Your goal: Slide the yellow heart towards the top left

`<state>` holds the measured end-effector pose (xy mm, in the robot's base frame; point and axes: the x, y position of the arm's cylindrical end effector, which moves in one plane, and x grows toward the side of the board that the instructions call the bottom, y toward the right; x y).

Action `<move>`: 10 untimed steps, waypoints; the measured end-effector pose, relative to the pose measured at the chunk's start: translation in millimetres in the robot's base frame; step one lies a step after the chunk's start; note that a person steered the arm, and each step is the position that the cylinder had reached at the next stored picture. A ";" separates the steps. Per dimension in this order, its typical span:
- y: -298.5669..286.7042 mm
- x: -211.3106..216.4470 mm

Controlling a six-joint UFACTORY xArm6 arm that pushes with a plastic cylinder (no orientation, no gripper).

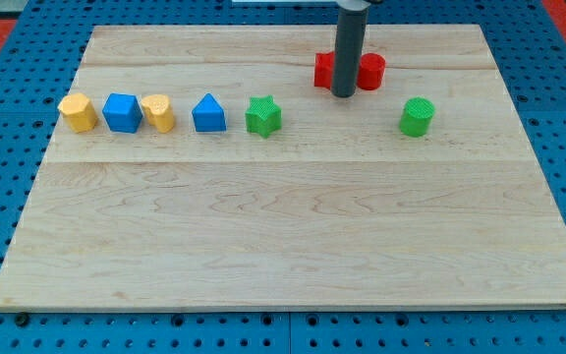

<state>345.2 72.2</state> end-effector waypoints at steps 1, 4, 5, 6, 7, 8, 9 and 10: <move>-0.5 51.5; -185.2 76.7; -205.4 59.2; -216.3 33.4; -226.7 33.4; -227.0 31.3; -233.5 49.9; -244.0 32.9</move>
<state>378.0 -171.7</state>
